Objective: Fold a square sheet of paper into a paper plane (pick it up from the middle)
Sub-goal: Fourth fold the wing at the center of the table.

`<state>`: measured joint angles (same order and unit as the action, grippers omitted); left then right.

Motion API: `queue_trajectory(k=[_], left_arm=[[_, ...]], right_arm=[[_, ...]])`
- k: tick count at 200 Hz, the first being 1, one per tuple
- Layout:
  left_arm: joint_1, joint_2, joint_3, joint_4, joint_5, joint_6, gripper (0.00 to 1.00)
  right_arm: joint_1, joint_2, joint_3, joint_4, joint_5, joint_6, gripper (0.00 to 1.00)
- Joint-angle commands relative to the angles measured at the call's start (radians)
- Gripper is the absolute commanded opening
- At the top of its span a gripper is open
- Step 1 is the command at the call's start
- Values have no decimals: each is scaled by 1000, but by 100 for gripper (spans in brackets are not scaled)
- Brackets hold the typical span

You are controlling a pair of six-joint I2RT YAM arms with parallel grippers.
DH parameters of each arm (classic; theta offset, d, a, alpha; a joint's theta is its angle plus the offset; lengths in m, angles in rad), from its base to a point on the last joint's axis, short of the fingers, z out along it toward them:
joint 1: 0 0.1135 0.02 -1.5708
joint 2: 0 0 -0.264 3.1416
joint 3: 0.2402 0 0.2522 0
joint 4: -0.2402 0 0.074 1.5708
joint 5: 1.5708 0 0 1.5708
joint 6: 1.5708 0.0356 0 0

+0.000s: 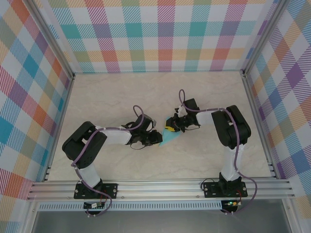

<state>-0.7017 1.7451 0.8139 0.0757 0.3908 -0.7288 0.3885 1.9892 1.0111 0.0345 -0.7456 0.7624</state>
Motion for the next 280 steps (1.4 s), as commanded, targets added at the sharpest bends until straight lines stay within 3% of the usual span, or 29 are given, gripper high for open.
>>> queue_trajectory(k=[1,73,120,153,174,200,280], left_arm=[[-13,14,24,-99,-46,42,18],[-33,26,66,-214,-120,89,11],[-37,-112,30,-221,-207,59,13],[-43,-153,59,-174,-134,68,14],[-53,-111,97,-118,-27,70,14],[-60,-53,120,-87,24,66,13],[-56,49,119,-102,-2,80,12]], right_arm=[[4,54,1,-53,66,-17,17],[4,53,-5,-55,68,-17,17],[5,54,-3,-63,81,-21,16],[4,58,-6,-63,87,-21,16],[5,61,-8,-64,89,-21,15],[4,62,-11,-68,91,-24,15],[4,63,-22,-68,94,-28,15]])
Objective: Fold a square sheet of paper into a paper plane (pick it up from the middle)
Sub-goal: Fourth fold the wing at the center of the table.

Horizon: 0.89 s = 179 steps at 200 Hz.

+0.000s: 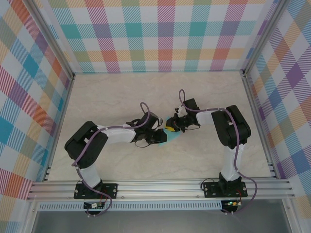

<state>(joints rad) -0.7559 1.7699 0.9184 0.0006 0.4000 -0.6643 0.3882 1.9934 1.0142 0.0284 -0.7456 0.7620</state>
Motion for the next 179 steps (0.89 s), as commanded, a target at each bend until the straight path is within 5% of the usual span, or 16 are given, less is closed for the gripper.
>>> queue_trajectory(k=[1,179], left_arm=[[-1,24,14,-28,-14,16,12],[20,-10,-209,-8,-67,-67,9]], right_arm=[[5,59,-26,-63,94,-27,15],[5,87,-28,-70,104,-38,15]])
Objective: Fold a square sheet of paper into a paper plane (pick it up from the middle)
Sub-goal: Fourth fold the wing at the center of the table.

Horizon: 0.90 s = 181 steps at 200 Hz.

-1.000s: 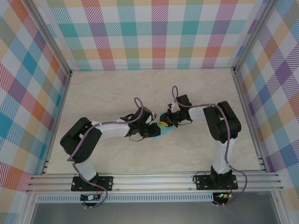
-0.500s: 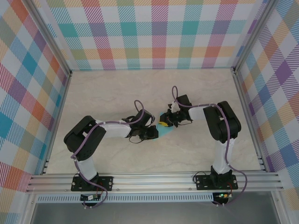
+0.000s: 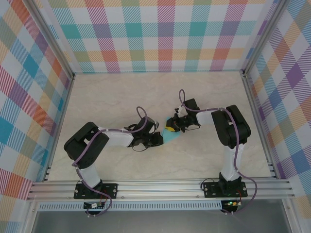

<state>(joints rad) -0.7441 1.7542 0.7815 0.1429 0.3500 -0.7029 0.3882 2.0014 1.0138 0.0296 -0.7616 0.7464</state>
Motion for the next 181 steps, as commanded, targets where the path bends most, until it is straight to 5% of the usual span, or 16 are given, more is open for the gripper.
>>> queue_trajectory(k=[1,102,181], left_arm=[[9,5,-74,-151,-16,-29,9],[8,-38,-112,-284,-33,-43,8],[9,-224,-27,-323,-31,-9,12]], right_arm=[[5,79,-27,-71,120,-22,15],[5,68,-33,-74,126,-21,14],[5,71,-30,-71,125,-13,15]])
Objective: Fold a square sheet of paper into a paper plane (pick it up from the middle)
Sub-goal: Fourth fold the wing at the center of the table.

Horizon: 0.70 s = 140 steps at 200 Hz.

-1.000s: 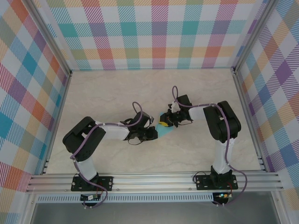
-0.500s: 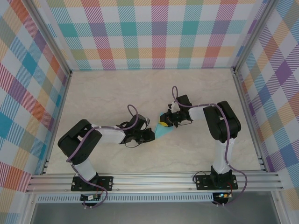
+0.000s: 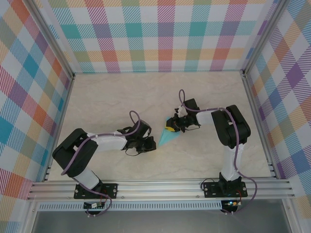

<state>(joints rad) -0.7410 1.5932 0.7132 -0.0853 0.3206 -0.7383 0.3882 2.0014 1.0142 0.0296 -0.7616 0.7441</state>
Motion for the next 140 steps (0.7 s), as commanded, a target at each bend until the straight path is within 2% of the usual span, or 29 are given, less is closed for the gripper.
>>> queue_trajectory(k=[1,22,68,107,140], left_arm=[[5,-63,44,-94,-2,28,12],[5,-38,122,-61,17,40,13],[5,148,289,47,84,38,13],[6,272,352,40,71,52,13],[7,308,325,9,7,59,11]], right_arm=[[5,71,-30,-70,125,-11,15],[5,68,-30,-77,127,-14,14],[5,73,-28,-71,122,-11,14],[5,71,-31,-69,122,-6,15],[5,71,-29,-67,119,-2,15]])
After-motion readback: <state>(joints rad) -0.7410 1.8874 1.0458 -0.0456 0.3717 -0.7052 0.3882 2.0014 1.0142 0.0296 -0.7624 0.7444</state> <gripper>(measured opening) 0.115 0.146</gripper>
